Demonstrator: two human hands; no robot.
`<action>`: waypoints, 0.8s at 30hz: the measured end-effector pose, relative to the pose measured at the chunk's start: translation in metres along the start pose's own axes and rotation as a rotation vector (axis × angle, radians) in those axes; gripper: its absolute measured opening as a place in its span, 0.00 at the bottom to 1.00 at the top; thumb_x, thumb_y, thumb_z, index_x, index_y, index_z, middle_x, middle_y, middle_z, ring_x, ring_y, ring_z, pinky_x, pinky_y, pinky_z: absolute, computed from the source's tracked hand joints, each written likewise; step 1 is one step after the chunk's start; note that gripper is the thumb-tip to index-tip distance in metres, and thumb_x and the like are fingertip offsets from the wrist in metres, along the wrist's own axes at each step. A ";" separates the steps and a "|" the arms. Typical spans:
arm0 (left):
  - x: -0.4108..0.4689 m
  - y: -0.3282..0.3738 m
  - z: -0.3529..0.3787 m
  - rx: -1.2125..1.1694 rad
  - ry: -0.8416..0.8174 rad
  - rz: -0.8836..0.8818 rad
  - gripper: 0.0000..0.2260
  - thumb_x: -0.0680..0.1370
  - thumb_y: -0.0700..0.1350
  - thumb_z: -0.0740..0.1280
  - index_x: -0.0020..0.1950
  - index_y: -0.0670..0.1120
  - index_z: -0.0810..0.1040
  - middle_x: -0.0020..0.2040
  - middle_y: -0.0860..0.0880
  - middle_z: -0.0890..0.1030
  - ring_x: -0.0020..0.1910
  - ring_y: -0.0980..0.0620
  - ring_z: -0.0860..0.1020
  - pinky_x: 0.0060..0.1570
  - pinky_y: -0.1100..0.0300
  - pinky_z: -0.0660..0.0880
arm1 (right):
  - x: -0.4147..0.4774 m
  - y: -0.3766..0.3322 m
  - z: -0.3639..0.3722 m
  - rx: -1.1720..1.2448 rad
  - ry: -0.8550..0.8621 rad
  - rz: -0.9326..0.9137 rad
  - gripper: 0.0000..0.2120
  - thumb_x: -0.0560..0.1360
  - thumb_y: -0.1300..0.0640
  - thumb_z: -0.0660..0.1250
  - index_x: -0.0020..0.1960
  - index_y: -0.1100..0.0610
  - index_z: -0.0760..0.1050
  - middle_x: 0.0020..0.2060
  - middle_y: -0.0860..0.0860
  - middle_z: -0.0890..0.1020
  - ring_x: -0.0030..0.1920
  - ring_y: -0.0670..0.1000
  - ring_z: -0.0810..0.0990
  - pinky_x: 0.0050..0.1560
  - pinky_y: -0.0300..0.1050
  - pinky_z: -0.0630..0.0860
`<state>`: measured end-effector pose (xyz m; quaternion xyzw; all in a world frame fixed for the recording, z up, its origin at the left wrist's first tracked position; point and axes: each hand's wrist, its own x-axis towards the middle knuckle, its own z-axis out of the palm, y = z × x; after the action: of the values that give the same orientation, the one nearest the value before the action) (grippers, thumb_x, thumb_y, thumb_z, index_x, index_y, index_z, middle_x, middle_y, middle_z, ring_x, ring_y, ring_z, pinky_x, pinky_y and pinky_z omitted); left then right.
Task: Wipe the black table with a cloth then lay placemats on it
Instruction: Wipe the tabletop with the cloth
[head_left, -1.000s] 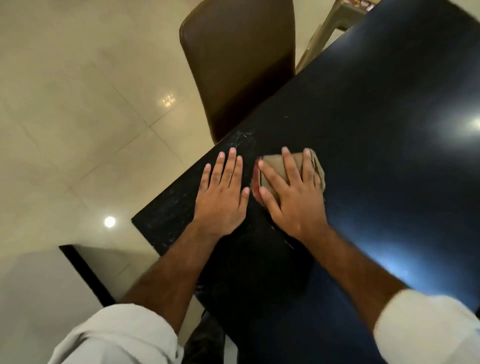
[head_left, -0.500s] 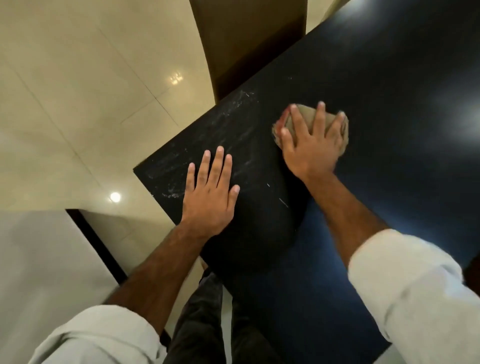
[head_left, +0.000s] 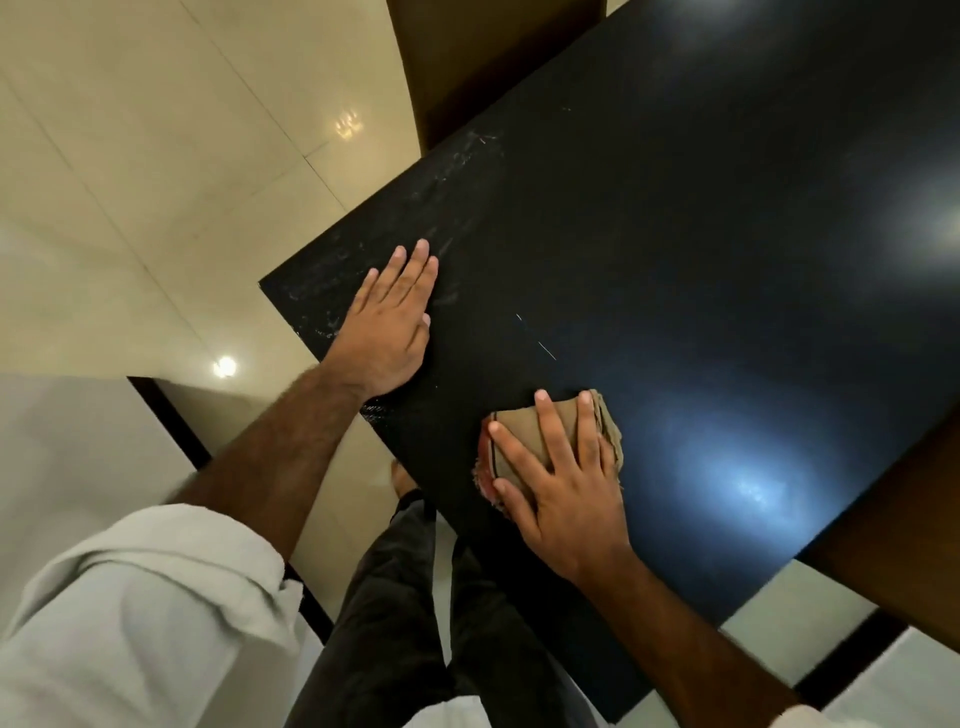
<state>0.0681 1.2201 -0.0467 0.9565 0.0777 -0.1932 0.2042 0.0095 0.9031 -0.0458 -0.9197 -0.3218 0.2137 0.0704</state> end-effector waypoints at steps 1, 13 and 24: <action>-0.002 0.005 -0.002 0.004 0.005 -0.022 0.31 0.90 0.49 0.52 0.90 0.51 0.41 0.90 0.53 0.37 0.88 0.51 0.36 0.87 0.44 0.39 | -0.001 0.001 -0.001 0.048 0.000 -0.003 0.33 0.87 0.32 0.53 0.87 0.31 0.42 0.89 0.48 0.38 0.87 0.64 0.33 0.82 0.71 0.46; -0.099 0.147 0.113 0.226 0.049 0.300 0.31 0.89 0.60 0.53 0.90 0.52 0.51 0.91 0.48 0.45 0.89 0.40 0.43 0.84 0.33 0.51 | 0.064 0.097 -0.050 0.505 0.611 0.246 0.23 0.86 0.63 0.62 0.81 0.58 0.72 0.78 0.55 0.76 0.77 0.56 0.72 0.80 0.55 0.68; -0.033 0.046 0.044 0.202 0.260 -0.191 0.31 0.89 0.59 0.49 0.91 0.52 0.47 0.91 0.50 0.46 0.90 0.43 0.44 0.86 0.36 0.49 | 0.075 0.093 -0.034 0.238 0.571 0.235 0.23 0.88 0.56 0.62 0.81 0.61 0.71 0.80 0.58 0.73 0.77 0.64 0.67 0.79 0.45 0.61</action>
<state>0.0331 1.1580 -0.0538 0.9773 0.1739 -0.0933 0.0763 0.1291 0.8769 -0.0660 -0.9587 -0.1535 -0.0098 0.2394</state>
